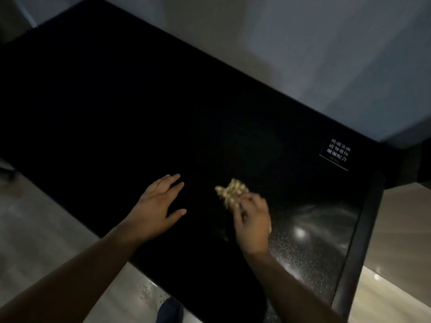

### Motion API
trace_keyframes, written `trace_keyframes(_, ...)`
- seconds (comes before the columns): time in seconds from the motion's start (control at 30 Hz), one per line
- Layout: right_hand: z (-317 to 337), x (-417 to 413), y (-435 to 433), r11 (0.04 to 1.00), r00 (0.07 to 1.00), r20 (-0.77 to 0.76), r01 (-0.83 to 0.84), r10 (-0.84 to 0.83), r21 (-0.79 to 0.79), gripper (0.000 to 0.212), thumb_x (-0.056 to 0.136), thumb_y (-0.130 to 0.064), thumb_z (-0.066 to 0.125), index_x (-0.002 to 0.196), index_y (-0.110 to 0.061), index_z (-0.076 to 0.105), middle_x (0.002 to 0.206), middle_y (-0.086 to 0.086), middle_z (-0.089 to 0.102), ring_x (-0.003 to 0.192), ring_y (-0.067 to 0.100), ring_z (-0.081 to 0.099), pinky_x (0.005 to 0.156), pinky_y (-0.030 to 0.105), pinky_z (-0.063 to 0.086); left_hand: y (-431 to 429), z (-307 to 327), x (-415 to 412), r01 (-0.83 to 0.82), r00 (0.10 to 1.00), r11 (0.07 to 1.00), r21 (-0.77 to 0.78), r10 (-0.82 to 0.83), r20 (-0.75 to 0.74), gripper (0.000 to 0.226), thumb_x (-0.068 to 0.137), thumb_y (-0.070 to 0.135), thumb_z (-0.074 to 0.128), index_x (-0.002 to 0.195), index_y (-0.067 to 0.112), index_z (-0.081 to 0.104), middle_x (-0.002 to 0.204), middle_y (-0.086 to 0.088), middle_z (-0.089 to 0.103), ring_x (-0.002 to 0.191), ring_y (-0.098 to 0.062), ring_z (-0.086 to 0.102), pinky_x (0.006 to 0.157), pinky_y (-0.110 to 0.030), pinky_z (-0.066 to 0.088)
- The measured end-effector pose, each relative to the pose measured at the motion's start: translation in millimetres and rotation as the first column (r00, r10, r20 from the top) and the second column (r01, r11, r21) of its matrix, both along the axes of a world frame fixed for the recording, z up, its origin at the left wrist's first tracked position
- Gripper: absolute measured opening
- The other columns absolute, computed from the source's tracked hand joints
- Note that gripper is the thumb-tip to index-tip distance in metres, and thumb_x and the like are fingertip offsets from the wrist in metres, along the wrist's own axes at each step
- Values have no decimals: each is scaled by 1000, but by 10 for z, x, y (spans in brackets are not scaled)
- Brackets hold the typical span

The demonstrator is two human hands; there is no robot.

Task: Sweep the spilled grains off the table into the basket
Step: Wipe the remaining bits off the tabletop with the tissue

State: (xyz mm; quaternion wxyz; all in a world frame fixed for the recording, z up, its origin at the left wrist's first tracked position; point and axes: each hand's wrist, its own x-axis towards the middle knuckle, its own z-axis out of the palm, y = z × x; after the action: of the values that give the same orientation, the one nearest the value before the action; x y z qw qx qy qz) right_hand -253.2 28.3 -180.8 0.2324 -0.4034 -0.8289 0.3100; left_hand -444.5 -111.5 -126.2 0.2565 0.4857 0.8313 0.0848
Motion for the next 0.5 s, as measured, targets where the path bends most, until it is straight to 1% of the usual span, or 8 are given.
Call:
trace_keyframes(0.07,7,106,-380,996,997,-11,-77,76,-55,22,86,-28,54,92,-20,73,95,-7,61,90,9,51,79,18,39,-50,37,-5,-4,1000,999,40,5,-13,67,92,45,52,149,21,26,158,6,13,145,-11,6,119,-32,14)
trace_keyframes(0.13,41,152,-568,985,993,-32,-117,114,-126,17,85,-24,59,91,-22,75,93,-10,60,91,9,54,81,18,42,-159,70,-14,0,1000,997,82,2,-29,64,91,40,55,146,16,34,154,2,25,143,-15,17,117,-29,18)
trace_keyframes(0.2,96,149,-491,985,997,-69,-33,22,-167,14,84,-18,62,88,-18,75,92,-5,62,89,16,59,83,26,47,-317,81,-16,26,999,994,106,-21,-44,61,91,39,57,143,14,40,149,-1,34,139,-17,27,115,-32,25)
trace_keyframes(0.27,176,110,-222,977,986,-65,141,-153,-158,14,86,-14,63,92,-12,75,96,4,62,93,25,60,85,35,50,-480,70,-7,47,997,993,108,-40,-67,61,90,47,52,140,13,45,145,-1,40,135,-18,34,112,-36,33)
trace_keyframes(0.33,233,64,49,951,962,0,269,-272,-152,18,89,-16,65,105,-9,72,106,6,59,103,25,56,88,32,47,-631,32,12,56,996,993,101,-48,-79,67,85,56,38,138,14,47,142,-1,44,132,-19,38,108,-33,34)
trace_keyframes(0.4,201,12,77,939,952,55,306,-301,-159,29,90,-28,65,114,-10,69,115,1,55,111,16,47,91,25,41,-769,-22,22,44,996,994,98,-37,-81,69,84,57,33,138,16,47,142,0,43,132,-18,37,107,-31,33)
trace_keyframes(0.43,165,-5,-13,941,954,53,301,-297,-156,32,91,-33,63,113,-10,69,116,-1,55,110,12,45,92,25,42,-831,-40,24,33,997,995,97,-26,-76,69,84,57,33,138,17,47,143,1,43,132,-17,36,107,-31,32)
trace_keyframes(0.5,76,-13,-331,964,969,14,246,-246,-103,30,93,-35,59,102,-10,74,106,-1,59,101,7,44,89,29,47,-945,-74,8,8,998,995,101,-2,-66,68,84,57,33,138,17,47,143,1,43,132,-17,35,107,-32,31)
